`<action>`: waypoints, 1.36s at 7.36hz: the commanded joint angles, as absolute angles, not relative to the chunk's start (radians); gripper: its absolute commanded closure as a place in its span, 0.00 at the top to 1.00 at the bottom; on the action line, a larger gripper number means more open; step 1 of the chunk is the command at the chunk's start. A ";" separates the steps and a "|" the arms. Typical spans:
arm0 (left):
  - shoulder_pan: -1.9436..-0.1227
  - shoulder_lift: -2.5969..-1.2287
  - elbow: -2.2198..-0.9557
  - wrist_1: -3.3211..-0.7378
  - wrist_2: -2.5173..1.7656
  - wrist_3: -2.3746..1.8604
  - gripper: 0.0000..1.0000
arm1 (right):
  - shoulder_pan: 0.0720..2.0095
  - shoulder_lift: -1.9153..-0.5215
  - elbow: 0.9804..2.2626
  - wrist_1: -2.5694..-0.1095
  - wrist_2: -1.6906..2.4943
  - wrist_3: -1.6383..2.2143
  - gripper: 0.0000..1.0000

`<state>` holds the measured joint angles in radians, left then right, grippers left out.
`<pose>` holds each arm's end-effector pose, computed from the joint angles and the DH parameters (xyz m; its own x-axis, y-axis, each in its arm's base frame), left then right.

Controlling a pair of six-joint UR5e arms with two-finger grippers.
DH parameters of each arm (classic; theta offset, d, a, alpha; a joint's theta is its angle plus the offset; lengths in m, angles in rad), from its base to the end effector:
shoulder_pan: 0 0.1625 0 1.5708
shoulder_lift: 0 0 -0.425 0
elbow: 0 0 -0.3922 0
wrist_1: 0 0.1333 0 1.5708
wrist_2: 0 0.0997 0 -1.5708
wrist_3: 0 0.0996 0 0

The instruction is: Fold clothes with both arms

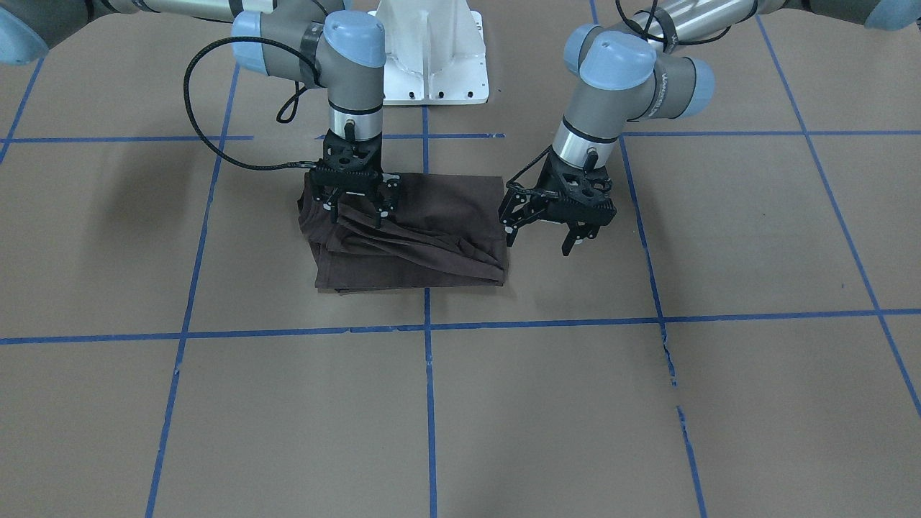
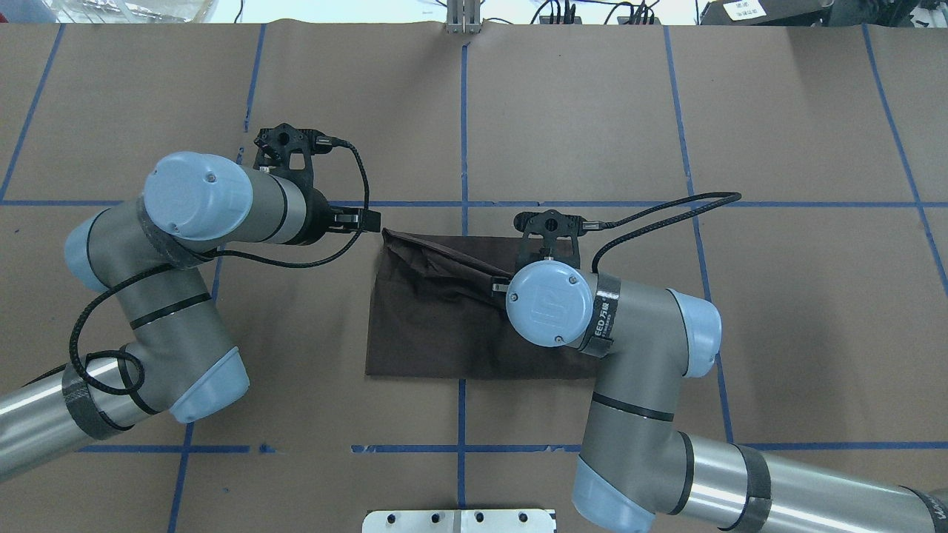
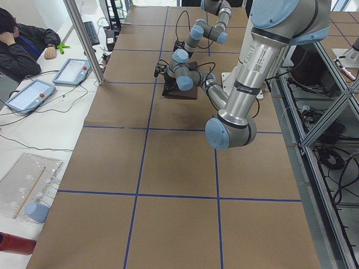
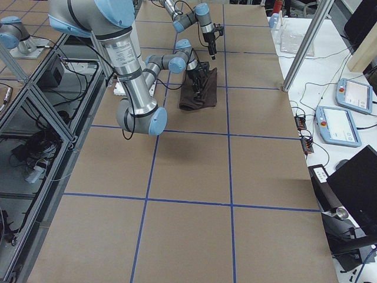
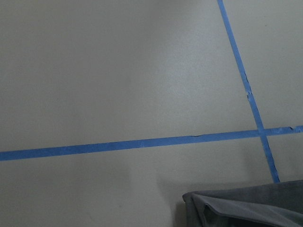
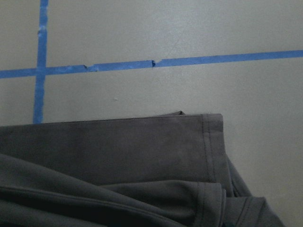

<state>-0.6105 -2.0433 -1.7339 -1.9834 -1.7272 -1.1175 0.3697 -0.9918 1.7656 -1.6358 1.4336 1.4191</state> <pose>0.4602 -0.4657 0.2708 0.5672 0.1311 -0.8131 0.2306 0.9225 0.3096 -0.5558 -0.3729 0.2541 0.7664 0.1364 0.6278 -0.3289 0.9227 0.2010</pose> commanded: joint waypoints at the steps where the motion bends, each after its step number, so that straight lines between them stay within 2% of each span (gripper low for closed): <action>1: -0.611 -2.043 -1.733 -1.983 -1.727 -1.117 1.00 | 0.353 -1.006 1.778 -1.638 1.422 1.419 0.76; 5: -0.611 -2.042 -1.730 -1.983 -1.727 -1.117 1.00 | 0.328 -1.019 1.779 -1.638 1.396 1.420 0.73; 6: -0.611 -2.043 -1.730 -1.983 -1.727 -1.117 1.00 | 0.328 -1.019 1.781 -1.638 1.396 1.422 0.64; 8: -0.611 -2.042 -1.732 -1.983 -1.727 -1.117 1.00 | 0.327 -1.017 1.783 -1.634 1.397 1.445 0.17; 9: -0.611 -2.042 -1.733 -1.983 -1.727 -1.118 1.00 | 0.325 -1.017 1.782 -1.632 1.396 1.510 0.00; 10: -0.611 -2.036 -1.738 -1.983 -1.727 -1.118 1.00 | 0.325 -1.017 1.782 -1.634 1.396 1.514 0.00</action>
<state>-0.6105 -2.0402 -1.7337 -1.9834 -1.7273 -1.1177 0.3261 -1.0171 1.7825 -1.6335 1.3964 1.4860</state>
